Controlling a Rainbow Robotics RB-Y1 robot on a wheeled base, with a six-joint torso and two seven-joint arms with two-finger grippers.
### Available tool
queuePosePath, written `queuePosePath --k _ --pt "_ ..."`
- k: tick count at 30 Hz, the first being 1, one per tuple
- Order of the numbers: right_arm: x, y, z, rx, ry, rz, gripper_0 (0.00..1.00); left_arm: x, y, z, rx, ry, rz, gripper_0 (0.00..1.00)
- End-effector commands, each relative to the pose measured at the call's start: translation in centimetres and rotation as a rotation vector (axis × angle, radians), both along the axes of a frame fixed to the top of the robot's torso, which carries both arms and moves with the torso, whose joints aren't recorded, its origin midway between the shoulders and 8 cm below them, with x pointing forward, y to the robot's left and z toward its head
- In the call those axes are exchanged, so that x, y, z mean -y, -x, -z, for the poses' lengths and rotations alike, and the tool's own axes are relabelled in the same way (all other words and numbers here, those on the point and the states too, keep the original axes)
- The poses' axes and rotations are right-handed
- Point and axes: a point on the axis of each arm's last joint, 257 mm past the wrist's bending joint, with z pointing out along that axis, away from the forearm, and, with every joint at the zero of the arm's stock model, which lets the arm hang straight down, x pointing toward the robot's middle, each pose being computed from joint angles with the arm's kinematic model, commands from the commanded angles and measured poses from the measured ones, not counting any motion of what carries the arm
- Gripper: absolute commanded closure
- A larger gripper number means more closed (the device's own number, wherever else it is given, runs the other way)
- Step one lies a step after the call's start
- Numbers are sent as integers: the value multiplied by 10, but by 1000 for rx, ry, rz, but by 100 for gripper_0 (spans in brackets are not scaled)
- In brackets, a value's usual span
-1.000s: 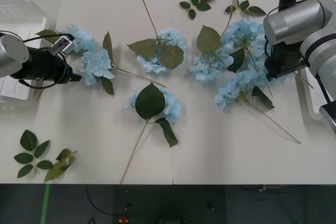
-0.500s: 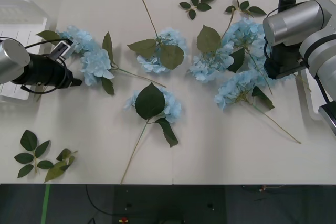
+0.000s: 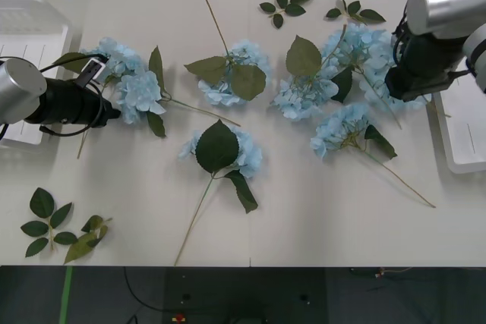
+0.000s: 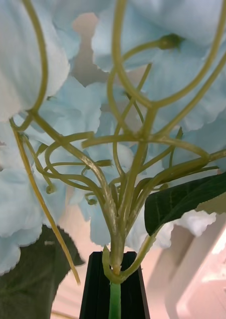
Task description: Place the red flowers into the right box and the blue flowers into the left box. If a person shows an open palm, hand one flower to the person first, then continue sorting.
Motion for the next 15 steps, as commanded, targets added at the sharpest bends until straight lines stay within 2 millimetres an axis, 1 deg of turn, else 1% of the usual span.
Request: queuePosePath --k 1,4,5,6,9,10,11,12,13,15 --pt "24 -13 -105 113 -19 -139 100 17 14 29 -74 67 -50 100" --pt "25 -2 -138 133 -60 -245 100 14 15 29 -73 61 -52 100" --pt "24 0 -143 138 -68 -265 100 14 15 29 -73 60 -51 100" --pt "22 6 -155 151 -89 -319 100 14 14 29 -69 54 -48 100" --pt "19 19 -170 166 -108 -428 100 10 13 28 -62 42 -48 100" --pt "15 26 -174 169 -118 -485 100 8 13 28 -63 40 -50 100" --pt "12 29 -177 177 -123 -514 100 7 13 27 -62 39 -50 100" --pt "1 36 -181 193 -139 -592 100 5 13 27 -60 37 -53 100" --pt "-5 38 -183 203 -148 -622 100 5 12 26 -58 39 -54 100" --pt "-32 47 -189 252 -208 -728 100 1 11 22 -50 50 -66 100"
